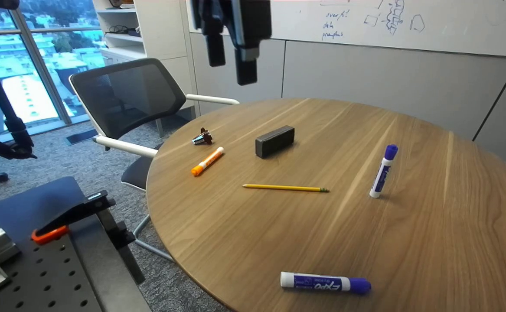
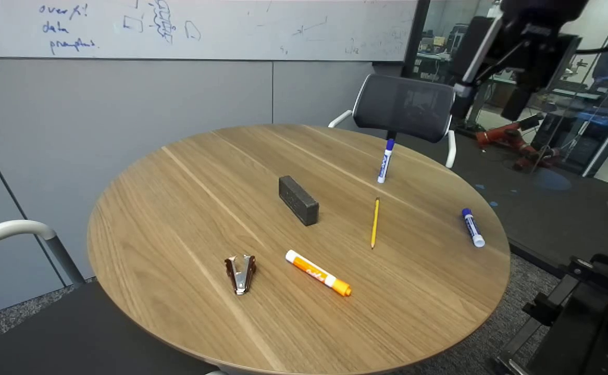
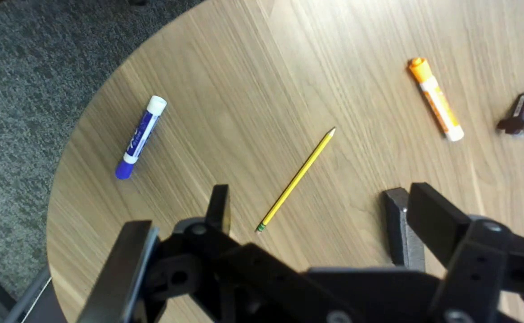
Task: Move the yellow pencil forwards.
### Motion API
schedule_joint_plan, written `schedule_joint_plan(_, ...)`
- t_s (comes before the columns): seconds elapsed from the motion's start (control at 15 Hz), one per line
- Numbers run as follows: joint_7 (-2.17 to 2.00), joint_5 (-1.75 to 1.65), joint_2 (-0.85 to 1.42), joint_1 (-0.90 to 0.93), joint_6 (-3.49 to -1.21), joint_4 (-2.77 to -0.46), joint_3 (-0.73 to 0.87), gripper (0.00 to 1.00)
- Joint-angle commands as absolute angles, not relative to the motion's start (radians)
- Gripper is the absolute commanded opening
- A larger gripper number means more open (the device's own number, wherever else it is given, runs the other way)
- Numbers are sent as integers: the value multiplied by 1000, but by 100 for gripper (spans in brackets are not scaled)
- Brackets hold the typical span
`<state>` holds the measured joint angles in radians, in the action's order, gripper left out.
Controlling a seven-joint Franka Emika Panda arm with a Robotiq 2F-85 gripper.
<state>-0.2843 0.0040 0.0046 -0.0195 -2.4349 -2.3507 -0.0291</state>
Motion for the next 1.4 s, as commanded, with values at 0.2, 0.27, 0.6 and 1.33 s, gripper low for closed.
schedule_joint_plan(0.2,-376,54,432,3,-2394,-1953,12,100)
schedule_joint_plan(0.27,-385,67,483,6,-2388,-1910,15,100)
schedule_joint_plan(0.6,-464,89,672,33,-2351,-1743,50,100)
schedule_joint_plan(1.33,-575,103,910,54,-2269,-1518,98,100)
